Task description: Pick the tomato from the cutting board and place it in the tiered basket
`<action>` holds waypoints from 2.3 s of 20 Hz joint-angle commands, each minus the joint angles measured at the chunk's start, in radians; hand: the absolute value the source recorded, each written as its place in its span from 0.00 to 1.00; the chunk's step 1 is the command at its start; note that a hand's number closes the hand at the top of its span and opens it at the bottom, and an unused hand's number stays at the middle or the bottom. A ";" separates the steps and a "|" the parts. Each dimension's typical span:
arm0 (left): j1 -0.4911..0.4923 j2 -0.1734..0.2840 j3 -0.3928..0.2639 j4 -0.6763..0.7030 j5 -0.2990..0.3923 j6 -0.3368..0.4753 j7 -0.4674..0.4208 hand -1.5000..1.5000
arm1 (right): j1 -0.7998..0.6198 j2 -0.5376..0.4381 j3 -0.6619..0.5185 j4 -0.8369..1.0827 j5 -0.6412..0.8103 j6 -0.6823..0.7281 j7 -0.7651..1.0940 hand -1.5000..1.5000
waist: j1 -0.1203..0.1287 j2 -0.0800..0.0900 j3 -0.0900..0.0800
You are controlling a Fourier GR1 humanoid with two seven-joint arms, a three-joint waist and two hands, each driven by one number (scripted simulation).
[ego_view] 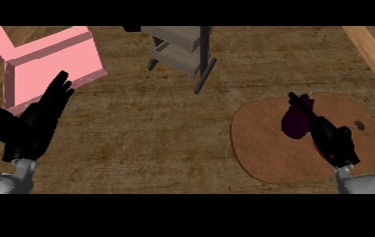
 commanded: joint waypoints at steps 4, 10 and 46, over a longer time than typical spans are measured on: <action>-0.058 0.055 -0.044 -0.048 -0.139 -0.014 -0.083 0.50 | -0.110 0.040 0.122 -0.217 -0.181 0.375 -0.146 1.00 | 0.042 -0.005 -0.022; 0.002 -0.028 -0.165 -0.057 -0.325 0.060 -0.221 0.50 | -0.053 -0.031 -0.057 -0.243 -0.214 0.251 -0.067 0.00 | 0.016 0.010 -0.026; -0.014 -0.139 -0.093 -0.064 -0.452 -0.017 -0.164 0.50 | 0.237 -0.448 -0.132 -0.982 0.563 0.592 0.381 0.00 | 0.032 0.013 -0.025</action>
